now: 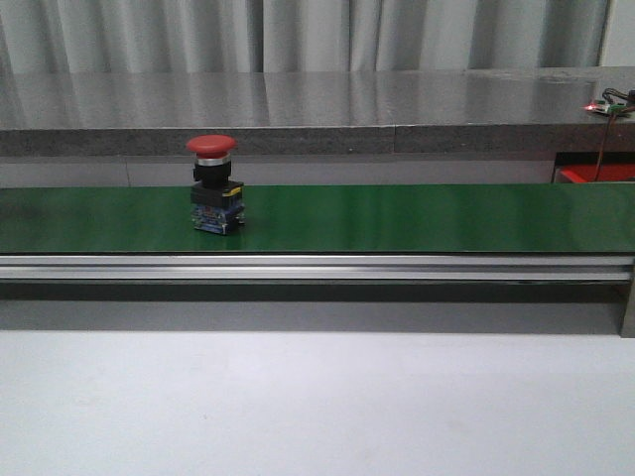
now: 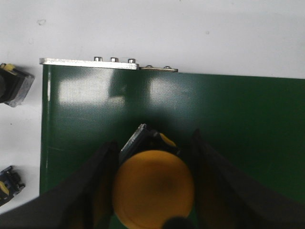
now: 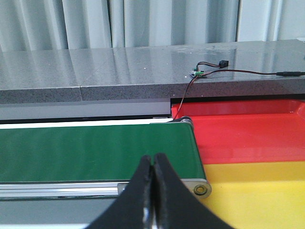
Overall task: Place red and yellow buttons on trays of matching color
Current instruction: 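Place the yellow button on the conveyor belt with the left gripper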
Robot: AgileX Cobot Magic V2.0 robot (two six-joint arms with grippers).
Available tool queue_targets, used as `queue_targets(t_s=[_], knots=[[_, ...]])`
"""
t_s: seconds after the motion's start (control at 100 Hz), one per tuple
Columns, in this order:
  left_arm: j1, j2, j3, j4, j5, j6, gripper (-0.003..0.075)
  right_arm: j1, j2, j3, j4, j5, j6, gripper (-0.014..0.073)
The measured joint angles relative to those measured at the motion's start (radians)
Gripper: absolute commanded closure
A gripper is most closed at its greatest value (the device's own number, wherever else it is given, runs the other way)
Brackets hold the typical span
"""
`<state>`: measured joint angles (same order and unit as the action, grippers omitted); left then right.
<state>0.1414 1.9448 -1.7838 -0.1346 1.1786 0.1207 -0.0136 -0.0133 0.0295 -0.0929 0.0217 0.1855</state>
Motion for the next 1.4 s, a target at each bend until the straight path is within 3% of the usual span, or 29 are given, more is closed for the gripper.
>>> queue_targets(t_s=[0.13, 0.3, 0.42, 0.81, 0.98, 1.4], knots=[[-0.002, 0.003, 0.002, 0.000, 0.004, 0.000, 0.0441, 0.000, 0.000, 0.000, 0.000, 0.000, 0.000, 0.0666], [-0.002, 0.003, 0.002, 0.000, 0.014, 0.012, 0.0230, 0.000, 0.000, 0.000, 0.000, 0.000, 0.000, 0.0666], [-0.002, 0.003, 0.002, -0.004, 0.016, 0.016, 0.0145, 0.000, 0.000, 0.000, 0.000, 0.000, 0.000, 0.0666], [-0.002, -0.045, 0.002, -0.033, 0.016, 0.018, 0.0146, 0.000, 0.000, 0.000, 0.000, 0.000, 0.000, 0.0666], [-0.006, -0.128, 0.002, -0.046, 0.011, 0.018, 0.0234, 0.000, 0.000, 0.000, 0.000, 0.000, 0.000, 0.0666], [-0.018, -0.360, 0.057, -0.114, 0.001, 0.023, 0.0727, 0.000, 0.000, 0.000, 0.000, 0.000, 0.000, 0.0666]])
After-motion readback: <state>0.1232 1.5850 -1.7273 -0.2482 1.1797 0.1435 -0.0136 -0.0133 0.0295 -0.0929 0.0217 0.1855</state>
